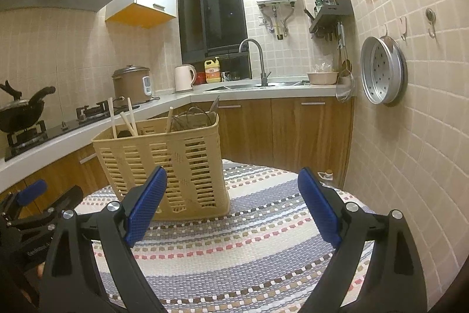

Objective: Organize utensils

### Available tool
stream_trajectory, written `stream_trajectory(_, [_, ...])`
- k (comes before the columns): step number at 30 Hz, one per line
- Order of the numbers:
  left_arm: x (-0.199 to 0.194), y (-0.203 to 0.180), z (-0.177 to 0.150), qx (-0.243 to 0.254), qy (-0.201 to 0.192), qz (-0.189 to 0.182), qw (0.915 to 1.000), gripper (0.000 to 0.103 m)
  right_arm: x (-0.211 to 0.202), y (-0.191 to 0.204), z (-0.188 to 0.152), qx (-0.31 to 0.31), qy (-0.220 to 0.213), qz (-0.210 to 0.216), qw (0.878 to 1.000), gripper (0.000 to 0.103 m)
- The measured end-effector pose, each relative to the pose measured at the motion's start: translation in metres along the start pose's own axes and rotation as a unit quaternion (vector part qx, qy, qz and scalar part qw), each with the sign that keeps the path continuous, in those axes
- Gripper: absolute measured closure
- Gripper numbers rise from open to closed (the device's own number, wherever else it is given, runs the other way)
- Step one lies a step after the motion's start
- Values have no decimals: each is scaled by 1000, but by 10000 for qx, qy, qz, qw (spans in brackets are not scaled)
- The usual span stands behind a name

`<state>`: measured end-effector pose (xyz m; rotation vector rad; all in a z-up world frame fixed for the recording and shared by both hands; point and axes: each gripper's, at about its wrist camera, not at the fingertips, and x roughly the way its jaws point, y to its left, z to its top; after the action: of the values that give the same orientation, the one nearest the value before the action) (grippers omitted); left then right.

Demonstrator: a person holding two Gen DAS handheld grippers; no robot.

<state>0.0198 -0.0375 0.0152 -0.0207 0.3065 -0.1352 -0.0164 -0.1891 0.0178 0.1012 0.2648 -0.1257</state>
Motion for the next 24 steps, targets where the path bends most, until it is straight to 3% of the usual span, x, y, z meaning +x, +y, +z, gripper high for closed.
stream_trajectory(24, [0, 2, 0, 29, -48, 44, 10000, 8, -3, 9, -1, -121, -61, 13, 9999, 17])
